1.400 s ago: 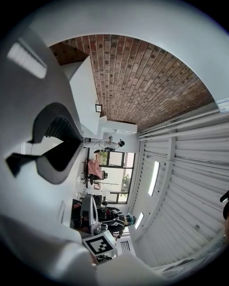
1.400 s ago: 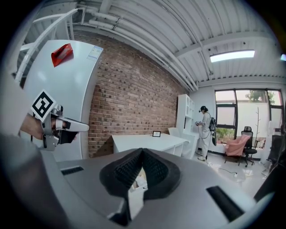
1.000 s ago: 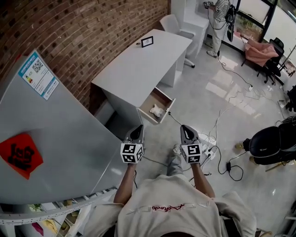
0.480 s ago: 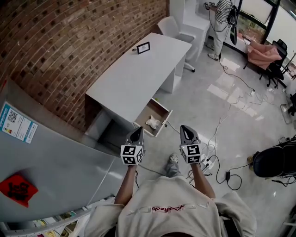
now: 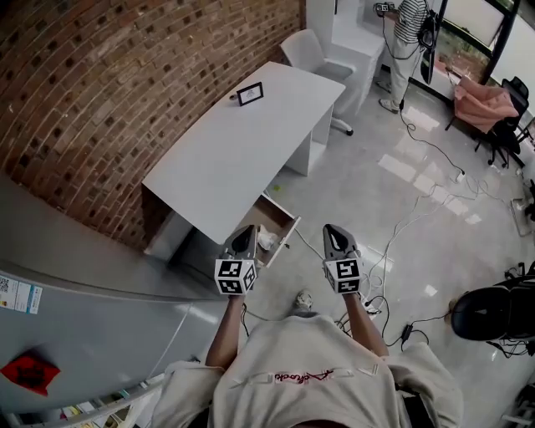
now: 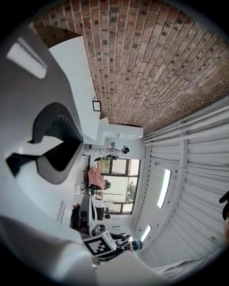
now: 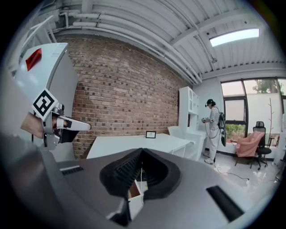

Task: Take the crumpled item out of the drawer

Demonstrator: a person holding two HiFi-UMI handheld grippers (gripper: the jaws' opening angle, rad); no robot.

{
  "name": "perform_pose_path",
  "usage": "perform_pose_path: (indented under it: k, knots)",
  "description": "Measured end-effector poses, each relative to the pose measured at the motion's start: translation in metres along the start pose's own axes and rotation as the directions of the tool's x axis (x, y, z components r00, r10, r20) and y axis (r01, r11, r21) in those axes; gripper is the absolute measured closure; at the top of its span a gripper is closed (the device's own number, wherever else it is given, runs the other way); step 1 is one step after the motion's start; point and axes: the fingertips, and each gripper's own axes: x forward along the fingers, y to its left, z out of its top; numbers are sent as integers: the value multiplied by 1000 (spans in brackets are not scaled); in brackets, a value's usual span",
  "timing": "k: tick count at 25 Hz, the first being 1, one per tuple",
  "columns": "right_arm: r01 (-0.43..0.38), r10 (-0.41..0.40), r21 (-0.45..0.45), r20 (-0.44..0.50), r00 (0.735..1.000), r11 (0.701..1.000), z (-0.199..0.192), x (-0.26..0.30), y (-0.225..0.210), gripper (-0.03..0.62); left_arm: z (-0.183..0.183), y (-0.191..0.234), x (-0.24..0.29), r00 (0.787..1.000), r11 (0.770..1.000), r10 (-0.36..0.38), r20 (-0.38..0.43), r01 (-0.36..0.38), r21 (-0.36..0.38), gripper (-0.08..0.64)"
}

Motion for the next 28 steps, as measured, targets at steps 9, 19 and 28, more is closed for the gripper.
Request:
perform_pose_path:
  k: [9,19,28]
  knots:
    - [-41,41,24,-27,999,999,-24,27,-44,580,-9,-9,47,998,999,32,-49,-31,8,551]
    - [-84,91,66,-110,990,994,-72,44,-38,580,-60,4,59,985,999,43,-165,-46,-13,551]
    - [-86,104,102,-186,977,991,-120,66,-9,580,-129,24,67,962,999,-6,-272,-5,-38,551]
